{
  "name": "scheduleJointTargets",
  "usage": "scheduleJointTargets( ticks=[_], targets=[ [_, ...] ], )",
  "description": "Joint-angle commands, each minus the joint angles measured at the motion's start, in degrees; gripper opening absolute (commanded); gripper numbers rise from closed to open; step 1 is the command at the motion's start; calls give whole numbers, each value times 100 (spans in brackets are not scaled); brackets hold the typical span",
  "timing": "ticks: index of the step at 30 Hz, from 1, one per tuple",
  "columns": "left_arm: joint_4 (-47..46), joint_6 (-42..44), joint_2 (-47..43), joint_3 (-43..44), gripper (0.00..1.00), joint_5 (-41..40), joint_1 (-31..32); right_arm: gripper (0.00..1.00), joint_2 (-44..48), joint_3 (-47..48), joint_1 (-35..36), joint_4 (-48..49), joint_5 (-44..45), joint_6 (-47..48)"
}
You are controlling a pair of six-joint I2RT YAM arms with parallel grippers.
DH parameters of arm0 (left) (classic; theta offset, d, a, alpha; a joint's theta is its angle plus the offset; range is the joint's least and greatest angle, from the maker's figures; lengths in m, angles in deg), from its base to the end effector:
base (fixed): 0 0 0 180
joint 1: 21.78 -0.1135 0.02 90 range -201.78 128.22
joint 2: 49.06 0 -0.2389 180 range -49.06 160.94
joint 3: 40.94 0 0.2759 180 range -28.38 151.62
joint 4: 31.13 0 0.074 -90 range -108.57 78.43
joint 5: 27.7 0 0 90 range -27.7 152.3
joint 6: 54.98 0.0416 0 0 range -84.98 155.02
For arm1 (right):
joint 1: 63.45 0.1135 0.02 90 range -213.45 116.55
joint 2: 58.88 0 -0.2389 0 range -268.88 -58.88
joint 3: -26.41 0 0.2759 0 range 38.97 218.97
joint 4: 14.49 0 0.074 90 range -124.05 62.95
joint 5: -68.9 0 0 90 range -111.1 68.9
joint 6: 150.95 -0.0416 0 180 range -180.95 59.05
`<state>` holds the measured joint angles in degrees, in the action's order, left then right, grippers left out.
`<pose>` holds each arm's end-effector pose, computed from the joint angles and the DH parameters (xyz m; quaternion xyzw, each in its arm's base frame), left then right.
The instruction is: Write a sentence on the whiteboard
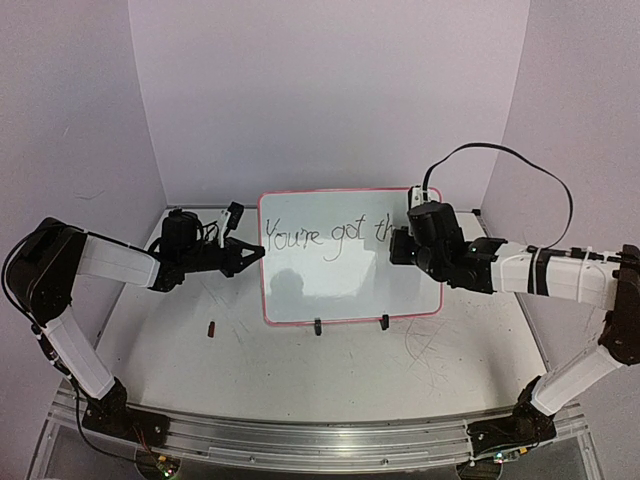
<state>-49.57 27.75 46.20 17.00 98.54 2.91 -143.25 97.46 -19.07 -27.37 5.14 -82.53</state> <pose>0.3196 -0.1740 0.1493 0.2959 0.7369 -0.3954 0.4617 0.2737 0.2421 0.2385 -0.0458 0.8342 0.1185 0.5366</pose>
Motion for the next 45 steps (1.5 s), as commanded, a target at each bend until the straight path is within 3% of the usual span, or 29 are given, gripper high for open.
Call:
scheduleJointTargets(
  ticks=[1, 18, 23, 26, 45],
  targets=[
    [376, 544, 93, 111, 0, -301, 212, 0, 206, -100, -44, -212, -39, -97],
    [376, 549, 90, 108, 0, -298, 219, 0, 427, -173, -52, -706, -91, -110],
    [379, 555, 64, 93, 0, -312, 220, 0, 1083, -175, -54, -582, 277, 151],
    [383, 557, 47, 93, 0, -316, 221, 0, 1366, -307, -188, -342, 72, 362],
    [393, 569, 21, 79, 0, -352, 221, 0, 716, -126, -306, -55, -735, 440]
  ],
)
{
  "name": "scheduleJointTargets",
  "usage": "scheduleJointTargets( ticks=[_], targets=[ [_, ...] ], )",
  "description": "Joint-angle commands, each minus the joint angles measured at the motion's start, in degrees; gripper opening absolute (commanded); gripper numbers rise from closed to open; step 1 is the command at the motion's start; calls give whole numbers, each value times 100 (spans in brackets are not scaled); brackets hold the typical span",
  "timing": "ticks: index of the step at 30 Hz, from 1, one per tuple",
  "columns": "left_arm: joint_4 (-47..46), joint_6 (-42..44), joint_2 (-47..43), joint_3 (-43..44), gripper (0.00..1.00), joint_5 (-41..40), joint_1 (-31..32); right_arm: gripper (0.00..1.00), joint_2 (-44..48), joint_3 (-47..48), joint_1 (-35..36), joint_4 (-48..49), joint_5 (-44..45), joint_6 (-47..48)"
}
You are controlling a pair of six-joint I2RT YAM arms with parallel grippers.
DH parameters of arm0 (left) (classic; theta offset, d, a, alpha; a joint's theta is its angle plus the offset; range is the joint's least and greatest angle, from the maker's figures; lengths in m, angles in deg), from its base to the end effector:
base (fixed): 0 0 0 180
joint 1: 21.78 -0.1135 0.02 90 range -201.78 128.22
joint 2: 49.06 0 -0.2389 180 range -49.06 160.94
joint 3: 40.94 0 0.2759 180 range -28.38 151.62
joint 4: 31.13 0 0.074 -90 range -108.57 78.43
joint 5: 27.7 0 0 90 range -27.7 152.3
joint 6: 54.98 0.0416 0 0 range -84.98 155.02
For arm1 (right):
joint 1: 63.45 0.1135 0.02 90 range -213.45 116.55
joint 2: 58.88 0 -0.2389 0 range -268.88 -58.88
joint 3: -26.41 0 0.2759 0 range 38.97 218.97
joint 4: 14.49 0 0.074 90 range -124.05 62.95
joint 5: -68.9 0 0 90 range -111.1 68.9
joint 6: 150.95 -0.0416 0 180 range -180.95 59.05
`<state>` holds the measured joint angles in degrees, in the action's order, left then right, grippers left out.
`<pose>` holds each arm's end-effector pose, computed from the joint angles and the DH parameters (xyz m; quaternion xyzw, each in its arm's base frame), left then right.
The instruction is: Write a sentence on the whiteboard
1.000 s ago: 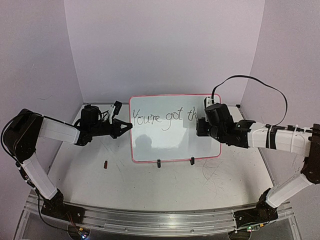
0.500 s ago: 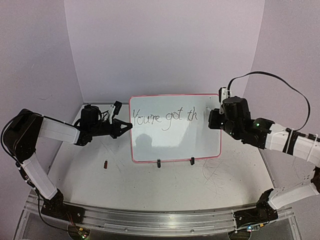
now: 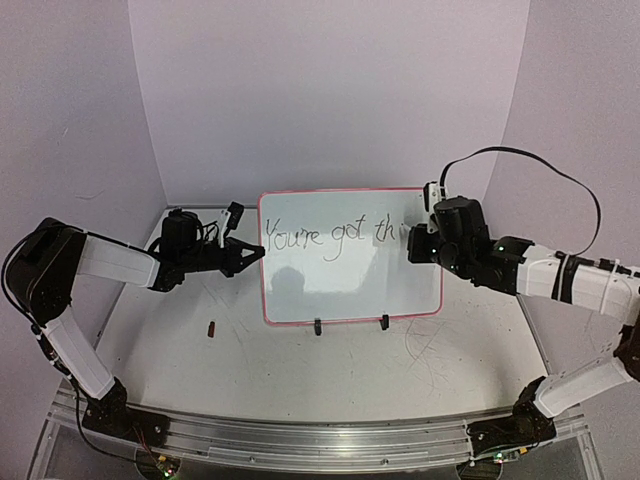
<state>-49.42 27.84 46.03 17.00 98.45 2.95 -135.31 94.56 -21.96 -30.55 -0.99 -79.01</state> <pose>0.3194 -0.1741 0.1501 0.2963 0.7367 -0.3947 0.4623 0.2641 0.2145 0.2594 -0.0753 0.8294 0.1378 0.5362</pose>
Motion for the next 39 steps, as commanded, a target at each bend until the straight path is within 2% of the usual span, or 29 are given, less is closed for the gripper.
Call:
scheduleJointTargets(
  ticks=[1, 6, 12, 22, 33, 39],
  targets=[
    [378, 560, 45, 82, 0, -340, 216, 0, -98, 173, -19, 275, -137, 97],
    [379, 560, 43, 81, 0, -344, 217, 0, -77, 122, -43, 296, 105, 14],
    [379, 560, 62, 93, 0, -317, 216, 0, -137, 133, -138, 471, -149, 62],
    [385, 560, 58, 92, 0, -326, 216, 0, -431, 350, -146, 588, -67, 60],
    [388, 572, 51, 93, 0, -330, 219, 0, -551, 387, -197, 404, 322, -100],
    [391, 565, 66, 111, 0, -324, 216, 0, -127, 168, -198, 715, -173, 10]
  ],
)
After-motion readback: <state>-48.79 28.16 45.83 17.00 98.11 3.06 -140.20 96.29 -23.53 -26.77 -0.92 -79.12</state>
